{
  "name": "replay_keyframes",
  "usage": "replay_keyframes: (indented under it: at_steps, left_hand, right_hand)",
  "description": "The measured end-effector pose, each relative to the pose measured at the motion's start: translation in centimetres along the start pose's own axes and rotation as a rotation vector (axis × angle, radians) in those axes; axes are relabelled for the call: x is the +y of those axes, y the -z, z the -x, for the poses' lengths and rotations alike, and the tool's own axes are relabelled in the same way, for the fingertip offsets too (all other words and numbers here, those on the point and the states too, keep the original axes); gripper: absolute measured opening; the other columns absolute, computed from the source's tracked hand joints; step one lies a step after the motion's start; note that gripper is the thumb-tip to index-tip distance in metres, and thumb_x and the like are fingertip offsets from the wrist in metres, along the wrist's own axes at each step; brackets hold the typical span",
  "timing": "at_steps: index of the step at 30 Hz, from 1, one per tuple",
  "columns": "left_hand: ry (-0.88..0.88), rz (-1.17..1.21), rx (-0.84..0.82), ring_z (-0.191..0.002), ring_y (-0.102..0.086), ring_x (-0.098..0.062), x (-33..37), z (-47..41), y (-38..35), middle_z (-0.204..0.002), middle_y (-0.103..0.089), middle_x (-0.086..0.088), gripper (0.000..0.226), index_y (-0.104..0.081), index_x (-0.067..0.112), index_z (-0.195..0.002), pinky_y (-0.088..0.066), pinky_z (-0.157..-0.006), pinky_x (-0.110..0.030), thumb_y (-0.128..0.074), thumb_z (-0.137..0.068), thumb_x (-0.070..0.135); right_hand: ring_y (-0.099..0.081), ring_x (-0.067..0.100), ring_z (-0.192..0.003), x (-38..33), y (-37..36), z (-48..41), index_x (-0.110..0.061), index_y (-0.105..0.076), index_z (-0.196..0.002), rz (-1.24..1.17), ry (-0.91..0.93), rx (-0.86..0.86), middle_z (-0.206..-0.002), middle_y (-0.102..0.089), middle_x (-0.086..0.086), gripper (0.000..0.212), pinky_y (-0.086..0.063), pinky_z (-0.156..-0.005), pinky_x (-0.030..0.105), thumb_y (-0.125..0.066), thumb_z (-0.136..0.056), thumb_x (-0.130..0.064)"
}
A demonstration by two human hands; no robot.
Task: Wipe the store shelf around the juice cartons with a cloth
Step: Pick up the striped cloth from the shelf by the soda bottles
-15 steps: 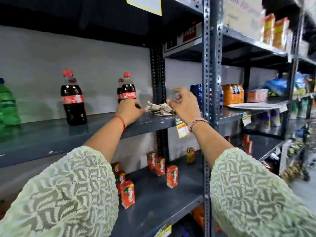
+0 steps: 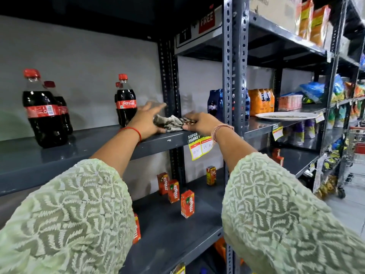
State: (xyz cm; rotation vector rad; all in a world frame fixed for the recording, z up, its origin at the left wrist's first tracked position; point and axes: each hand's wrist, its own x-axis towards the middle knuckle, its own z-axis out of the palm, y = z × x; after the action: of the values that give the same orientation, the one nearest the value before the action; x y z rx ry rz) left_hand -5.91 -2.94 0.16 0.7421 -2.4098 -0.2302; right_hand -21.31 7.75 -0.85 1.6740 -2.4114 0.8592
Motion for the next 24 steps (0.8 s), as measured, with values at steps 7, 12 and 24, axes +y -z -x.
replay_keyframes:
  at_steps: [7,12,24]
  left_hand:
    - [0.096,0.126,-0.131,-0.11,-0.052,-0.032,1.5,0.0,0.0,-0.121,-0.058,-0.019,0.047,-0.061,0.005,-0.108,-0.037,-0.089,-0.031,-0.037,-0.091,0.042]
    - [0.317,-0.063,0.017,-0.103,-0.056,-0.036,2.3,-0.8,0.5,-0.116,-0.059,-0.027,0.044,-0.057,-0.009,-0.105,-0.039,-0.075,-0.033,-0.046,-0.09,0.031]
    - [0.307,0.27,-0.091,-0.05,-0.047,-0.015,3.5,2.3,2.6,-0.062,-0.053,-0.006,0.025,-0.052,0.014,-0.068,-0.037,-0.027,-0.013,-0.056,-0.074,-0.01]
  right_hand:
    - [-0.062,0.032,-0.096,-0.6,0.8,0.0,-0.003,-0.065,-0.111,-0.097,-0.066,0.127,-0.097,-0.067,0.02,0.069,-0.044,-0.088,0.036,-0.024,-0.093,-0.056]
    - [-0.049,0.034,-0.117,0.1,0.5,-0.7,-0.005,-0.062,-0.105,0.05,-0.333,0.355,-0.114,-0.064,0.017,0.042,-0.043,-0.092,0.038,-0.053,-0.086,-0.041]
    - [-0.052,0.031,-0.117,-0.4,-0.4,1.0,-0.006,-0.064,-0.098,-0.33,-0.366,0.267,-0.115,-0.064,0.017,0.03,-0.043,-0.073,0.029,-0.071,-0.077,-0.027]
